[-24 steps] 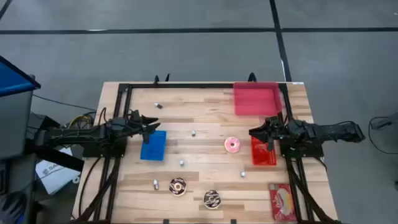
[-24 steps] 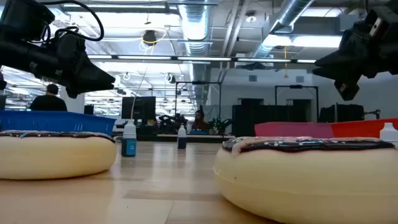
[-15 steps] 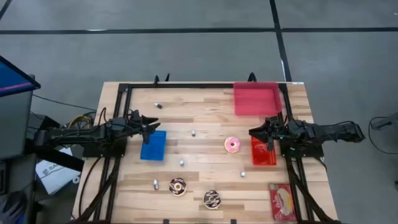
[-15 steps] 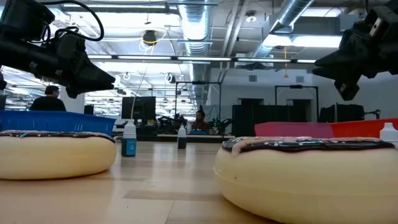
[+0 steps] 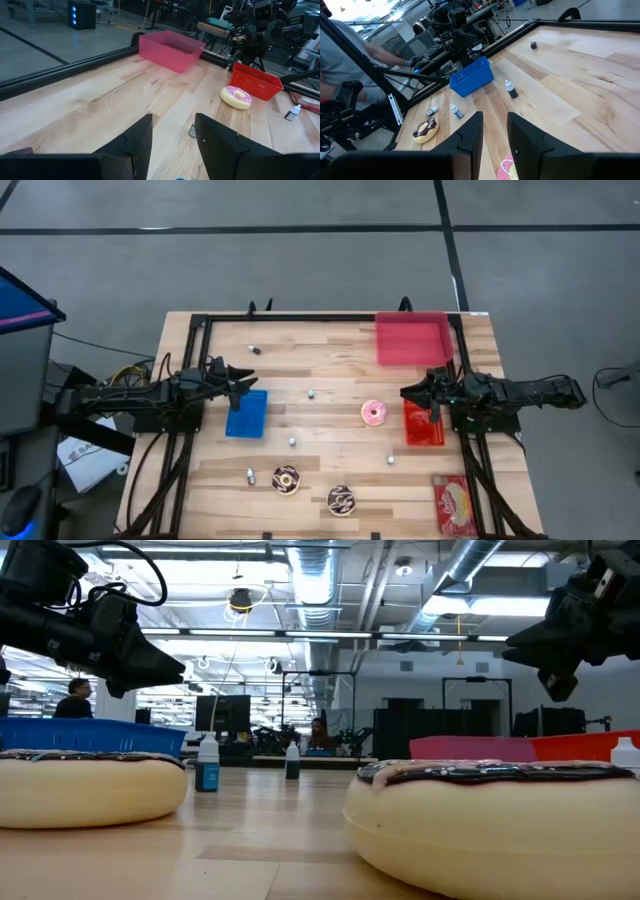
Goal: Pick & Place Food Item
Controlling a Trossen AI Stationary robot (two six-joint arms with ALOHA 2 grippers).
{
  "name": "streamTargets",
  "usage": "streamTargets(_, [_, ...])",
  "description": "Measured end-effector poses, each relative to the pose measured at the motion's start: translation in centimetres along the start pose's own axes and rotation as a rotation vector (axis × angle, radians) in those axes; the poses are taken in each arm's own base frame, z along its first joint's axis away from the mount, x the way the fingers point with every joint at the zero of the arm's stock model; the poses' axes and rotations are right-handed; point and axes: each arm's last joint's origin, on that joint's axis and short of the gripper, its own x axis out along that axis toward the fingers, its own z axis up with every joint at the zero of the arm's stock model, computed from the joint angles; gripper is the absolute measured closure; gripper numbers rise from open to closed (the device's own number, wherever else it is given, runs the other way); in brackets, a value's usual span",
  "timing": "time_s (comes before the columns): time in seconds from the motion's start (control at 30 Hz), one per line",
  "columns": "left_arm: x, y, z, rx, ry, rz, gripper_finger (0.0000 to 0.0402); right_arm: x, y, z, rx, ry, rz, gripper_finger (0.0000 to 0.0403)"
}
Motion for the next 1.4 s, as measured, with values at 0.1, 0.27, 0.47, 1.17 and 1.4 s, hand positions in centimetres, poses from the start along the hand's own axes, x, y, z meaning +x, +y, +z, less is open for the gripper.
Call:
streamTargets(0.1, [0.0,0.0,0.01,0.0,-0.001,0.0,0.0256,0.0,0.0,0.0,0.0,0.0,0.0,0.0321])
streamTargets(0.27, [0.0,0.0,0.0,0.0,0.0,0.0,0.0256,0.0,0.0,0.0,0.0,0.0,0.0,0.0321])
streamTargets(0.47, [0.0,0.0,0.01,0.0,-0.001,0.0,0.0256,0.0,0.0,0.0,0.0,0.0,0.0,0.0321])
streamTargets(1.17, [0.0,0.0,0.0,0.0,0.0,0.0,0.0256,0.0,0.0,0.0,0.0,0.0,0.0,0.0321])
streamTargets(1.4, [-0.06,0.0,0.96,-0.05,-0.114,0.056,0.0256,0.0,0.0,0.0,0.0,0.0,0.0,0.0321])
